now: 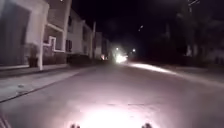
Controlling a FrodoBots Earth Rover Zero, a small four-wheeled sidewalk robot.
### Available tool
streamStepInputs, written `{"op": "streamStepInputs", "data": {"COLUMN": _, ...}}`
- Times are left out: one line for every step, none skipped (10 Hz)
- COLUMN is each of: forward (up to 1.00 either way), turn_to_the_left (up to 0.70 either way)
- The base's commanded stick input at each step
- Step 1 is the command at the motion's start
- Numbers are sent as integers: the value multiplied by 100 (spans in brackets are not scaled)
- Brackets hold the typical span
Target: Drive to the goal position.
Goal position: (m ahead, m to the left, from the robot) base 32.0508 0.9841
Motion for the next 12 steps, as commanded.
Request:
{"op": "streamStepInputs", "data": {"forward": 70, "turn_to_the_left": 0}}
{"op": "streamStepInputs", "data": {"forward": 70, "turn_to_the_left": 0}}
{"op": "streamStepInputs", "data": {"forward": 70, "turn_to_the_left": 0}}
{"op": "streamStepInputs", "data": {"forward": 70, "turn_to_the_left": 0}}
{"op": "streamStepInputs", "data": {"forward": 70, "turn_to_the_left": 0}}
{"op": "streamStepInputs", "data": {"forward": 70, "turn_to_the_left": 0}}
{"op": "streamStepInputs", "data": {"forward": 70, "turn_to_the_left": 0}}
{"op": "streamStepInputs", "data": {"forward": 70, "turn_to_the_left": 0}}
{"op": "streamStepInputs", "data": {"forward": 70, "turn_to_the_left": 0}}
{"op": "streamStepInputs", "data": {"forward": 70, "turn_to_the_left": -4}}
{"op": "streamStepInputs", "data": {"forward": 70, "turn_to_the_left": -12}}
{"op": "streamStepInputs", "data": {"forward": 70, "turn_to_the_left": -34}}
